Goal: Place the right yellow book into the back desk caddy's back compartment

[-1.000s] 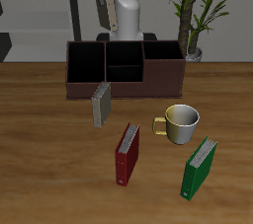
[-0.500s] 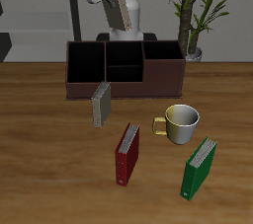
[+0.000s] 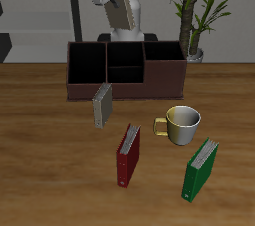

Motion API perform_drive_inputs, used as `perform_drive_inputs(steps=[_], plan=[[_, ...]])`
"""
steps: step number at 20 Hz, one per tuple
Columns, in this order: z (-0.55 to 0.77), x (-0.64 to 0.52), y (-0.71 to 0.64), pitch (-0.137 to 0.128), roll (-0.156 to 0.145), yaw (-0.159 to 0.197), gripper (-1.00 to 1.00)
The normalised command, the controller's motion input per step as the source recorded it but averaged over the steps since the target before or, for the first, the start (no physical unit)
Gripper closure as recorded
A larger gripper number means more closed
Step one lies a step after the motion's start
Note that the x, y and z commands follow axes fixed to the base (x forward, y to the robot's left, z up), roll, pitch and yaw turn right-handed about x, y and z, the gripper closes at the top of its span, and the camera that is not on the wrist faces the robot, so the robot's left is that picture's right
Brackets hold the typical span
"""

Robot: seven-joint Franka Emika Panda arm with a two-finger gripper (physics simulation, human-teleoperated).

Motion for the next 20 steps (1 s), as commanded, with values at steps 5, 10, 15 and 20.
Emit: perform_drive_inputs(steps=[5,10,15,20], plan=[[0.06,0.07,0.07,0.031,-0.016,0.203,1.00],[0.17,0.14,0.09,-0.002,-0.030,0.126,1.00],[-0.02,0.07,0.04,0.013,-0.025,0.142,1.00],[-0.20,0.01,0.04,0.038,-0.002,0.145,1.00]])
